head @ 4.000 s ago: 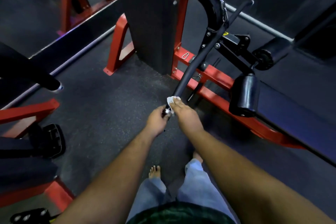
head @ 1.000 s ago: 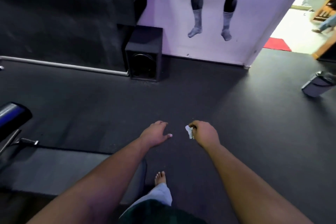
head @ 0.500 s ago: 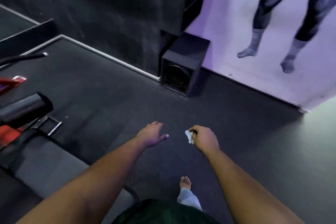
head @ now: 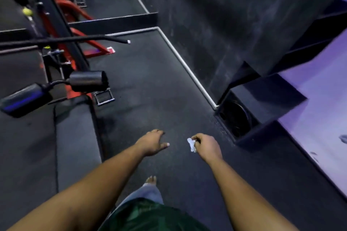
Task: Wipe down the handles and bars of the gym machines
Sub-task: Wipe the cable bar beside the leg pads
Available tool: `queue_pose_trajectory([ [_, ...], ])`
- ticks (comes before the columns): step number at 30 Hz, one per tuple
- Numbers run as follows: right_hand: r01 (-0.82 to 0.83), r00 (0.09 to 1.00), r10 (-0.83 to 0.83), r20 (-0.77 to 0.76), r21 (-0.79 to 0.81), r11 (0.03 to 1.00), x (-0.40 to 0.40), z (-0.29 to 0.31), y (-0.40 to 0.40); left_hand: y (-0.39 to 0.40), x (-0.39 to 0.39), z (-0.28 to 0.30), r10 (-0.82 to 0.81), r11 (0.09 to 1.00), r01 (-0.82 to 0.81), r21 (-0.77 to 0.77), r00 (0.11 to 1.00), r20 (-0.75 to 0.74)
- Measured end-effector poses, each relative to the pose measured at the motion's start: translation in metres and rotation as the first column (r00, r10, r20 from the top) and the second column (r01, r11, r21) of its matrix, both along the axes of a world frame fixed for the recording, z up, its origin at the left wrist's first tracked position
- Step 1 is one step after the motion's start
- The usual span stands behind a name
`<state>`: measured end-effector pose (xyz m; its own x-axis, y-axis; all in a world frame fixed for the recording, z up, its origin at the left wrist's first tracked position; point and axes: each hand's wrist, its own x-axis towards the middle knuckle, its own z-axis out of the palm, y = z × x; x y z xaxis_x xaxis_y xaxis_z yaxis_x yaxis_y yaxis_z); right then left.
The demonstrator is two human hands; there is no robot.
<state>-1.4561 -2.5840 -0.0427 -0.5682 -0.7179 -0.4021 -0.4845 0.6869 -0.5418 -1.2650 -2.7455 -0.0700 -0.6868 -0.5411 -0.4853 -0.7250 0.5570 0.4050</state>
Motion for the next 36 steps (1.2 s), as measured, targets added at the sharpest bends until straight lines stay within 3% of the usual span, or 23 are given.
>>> queue_pose_trajectory([
  [11, -0.293, 0.952, 0.296, -0.071, 0.055, 0.955, -0.078, -0.014, -0.243, -0.184, -0.041, -0.032, 0.295, 0.953, -0.295, 0.069, 0.955, 0.016],
  [22, -0.435, 0.896, 0.438, -0.079, 0.049, 0.899, -0.120, -0.014, -0.483, -0.378, -0.056, -0.022, 0.465, 0.882, -0.464, 0.077, 0.885, 0.009],
  [29, -0.577, 0.815, 0.576, -0.068, 0.005, 0.817, -0.151, -0.038, -0.650, -0.504, -0.082, -0.035, 0.623, 0.780, -0.623, 0.059, 0.782, 0.013],
  [36, -0.730, 0.682, 0.732, 0.015, -0.045, 0.682, -0.179, -0.037, -0.830, -0.607, -0.120, -0.037, 0.803, 0.591, -0.803, 0.083, 0.595, 0.043],
])
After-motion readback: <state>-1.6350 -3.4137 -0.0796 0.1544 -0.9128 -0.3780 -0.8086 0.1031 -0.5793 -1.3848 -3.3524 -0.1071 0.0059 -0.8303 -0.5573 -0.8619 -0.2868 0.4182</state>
